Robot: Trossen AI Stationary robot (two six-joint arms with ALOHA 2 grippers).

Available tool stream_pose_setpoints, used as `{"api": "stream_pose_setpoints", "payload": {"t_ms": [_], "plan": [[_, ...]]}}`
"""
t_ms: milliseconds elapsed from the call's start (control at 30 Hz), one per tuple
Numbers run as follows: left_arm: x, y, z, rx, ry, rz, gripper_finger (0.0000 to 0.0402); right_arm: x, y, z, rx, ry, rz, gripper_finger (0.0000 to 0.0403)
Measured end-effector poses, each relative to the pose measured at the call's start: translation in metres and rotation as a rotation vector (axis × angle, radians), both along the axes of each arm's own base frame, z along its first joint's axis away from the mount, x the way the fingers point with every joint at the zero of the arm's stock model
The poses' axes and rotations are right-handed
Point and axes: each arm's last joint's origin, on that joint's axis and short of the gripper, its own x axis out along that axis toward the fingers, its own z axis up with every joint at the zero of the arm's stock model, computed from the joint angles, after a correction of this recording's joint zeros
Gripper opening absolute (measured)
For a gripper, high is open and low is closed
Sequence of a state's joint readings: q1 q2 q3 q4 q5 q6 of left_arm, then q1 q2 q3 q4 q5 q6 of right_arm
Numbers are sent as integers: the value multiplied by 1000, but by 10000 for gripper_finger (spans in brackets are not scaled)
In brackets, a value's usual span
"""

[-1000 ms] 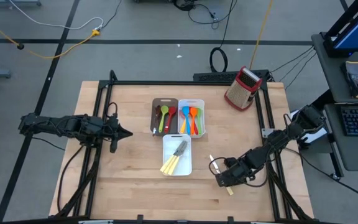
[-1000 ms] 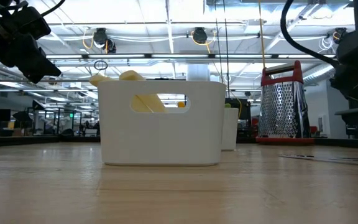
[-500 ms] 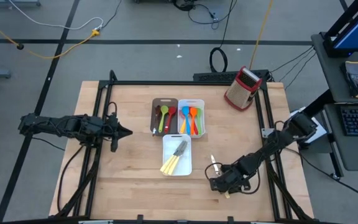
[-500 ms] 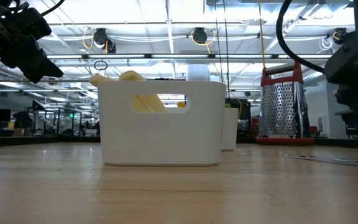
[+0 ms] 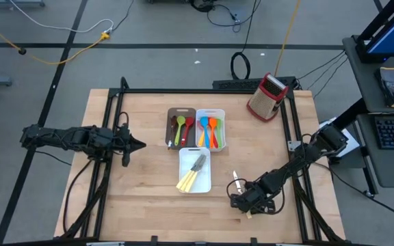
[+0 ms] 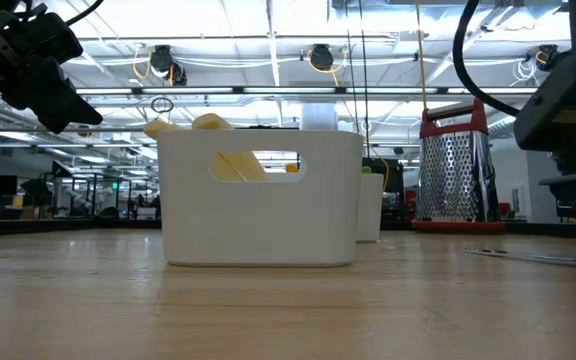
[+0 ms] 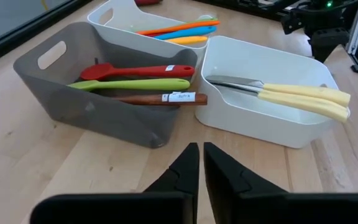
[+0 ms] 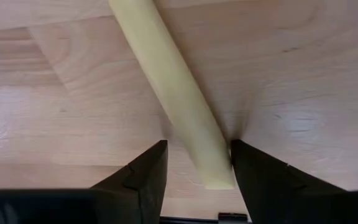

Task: Pick & Place Kitchen Items
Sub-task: Put the yellow knife into the bottom white bin

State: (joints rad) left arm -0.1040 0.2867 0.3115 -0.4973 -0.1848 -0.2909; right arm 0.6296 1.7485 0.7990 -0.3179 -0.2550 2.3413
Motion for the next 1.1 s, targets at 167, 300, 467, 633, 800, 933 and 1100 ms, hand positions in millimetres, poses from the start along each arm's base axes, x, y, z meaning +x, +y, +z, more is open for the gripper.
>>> {"api": "stream_pose_setpoints", "payload": {"t_ms": [167,300,467,633,800,933,1100], "plan": [[0,0,0,6,1,-3,24,0,-1,0,-16,-3,-5,156],[0,0,0,8,1,-3,14,-1,-1,-1,-21,3,-6,148],[0,0,0,15,2,-7,2,-3,-2,-1,-37,17,2,144],[0,0,0,16,1,-8,17,-3,-3,-1,-43,22,8,142],[0,0,0,17,1,-8,27,-4,-4,-1,-52,33,12,124],[0,0,0,17,1,-8,23,-5,-4,-1,-56,33,35,104],[0,0,0,17,1,-8,9,-5,-4,-1,-55,27,52,94]]}}
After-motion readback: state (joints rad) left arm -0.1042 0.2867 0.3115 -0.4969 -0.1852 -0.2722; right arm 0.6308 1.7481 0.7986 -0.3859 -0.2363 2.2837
